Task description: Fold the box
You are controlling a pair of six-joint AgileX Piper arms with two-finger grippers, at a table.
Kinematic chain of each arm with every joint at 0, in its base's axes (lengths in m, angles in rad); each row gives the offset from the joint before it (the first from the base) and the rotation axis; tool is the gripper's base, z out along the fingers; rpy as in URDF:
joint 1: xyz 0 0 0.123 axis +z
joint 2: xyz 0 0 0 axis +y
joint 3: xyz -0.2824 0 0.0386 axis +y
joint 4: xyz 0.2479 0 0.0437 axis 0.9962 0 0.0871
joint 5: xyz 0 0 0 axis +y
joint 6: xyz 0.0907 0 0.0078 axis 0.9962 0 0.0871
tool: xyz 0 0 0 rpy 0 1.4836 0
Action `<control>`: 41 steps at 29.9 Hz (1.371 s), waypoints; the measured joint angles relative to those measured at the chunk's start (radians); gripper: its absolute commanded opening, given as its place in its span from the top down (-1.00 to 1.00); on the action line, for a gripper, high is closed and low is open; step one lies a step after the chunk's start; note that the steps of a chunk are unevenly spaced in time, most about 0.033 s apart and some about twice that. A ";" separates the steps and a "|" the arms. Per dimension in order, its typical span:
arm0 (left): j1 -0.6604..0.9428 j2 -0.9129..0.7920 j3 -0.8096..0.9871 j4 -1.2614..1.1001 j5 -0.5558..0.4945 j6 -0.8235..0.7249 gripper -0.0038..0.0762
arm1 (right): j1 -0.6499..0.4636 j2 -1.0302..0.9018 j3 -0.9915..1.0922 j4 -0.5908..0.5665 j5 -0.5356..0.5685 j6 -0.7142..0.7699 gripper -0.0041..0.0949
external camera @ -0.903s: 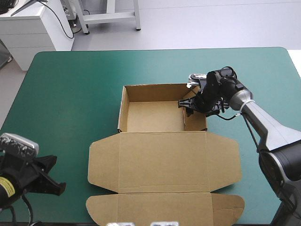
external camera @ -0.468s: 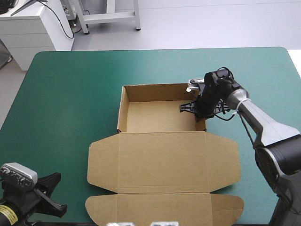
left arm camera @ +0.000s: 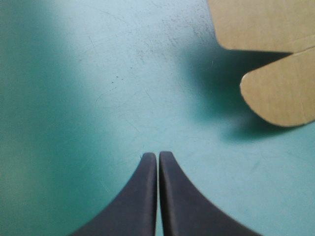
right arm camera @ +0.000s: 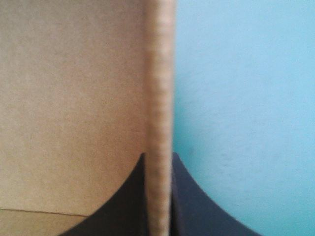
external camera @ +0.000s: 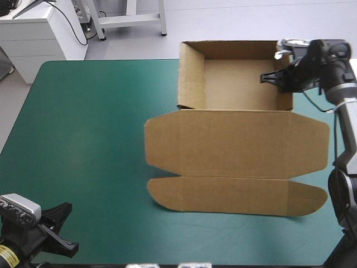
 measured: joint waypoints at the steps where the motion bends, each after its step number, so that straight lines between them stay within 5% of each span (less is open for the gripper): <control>1: 0.000 0.000 0.000 -0.006 -0.002 0.000 0.92 | -0.043 -0.006 -0.019 -0.001 0.003 -0.005 0.96; 16: 0.000 0.000 0.001 -0.034 -0.005 0.000 0.92 | -0.548 0.065 -0.053 -0.009 0.011 -0.112 0.96; 25: 0.000 0.000 0.001 -0.050 -0.005 0.000 0.92 | -0.615 0.206 -0.053 0.028 0.002 -0.135 0.91; 29: 0.000 0.000 0.001 -0.064 -0.005 0.003 0.92 | -0.615 0.262 -0.053 0.036 0.001 -0.164 0.67; 37: 0.000 0.000 0.001 -0.070 -0.005 0.003 0.92 | -0.615 0.285 -0.053 0.049 0.002 -0.177 -0.38; 41: 0.000 0.000 0.001 -0.071 0.003 0.003 0.92 | -0.615 0.284 -0.053 0.044 0.002 -0.177 -0.38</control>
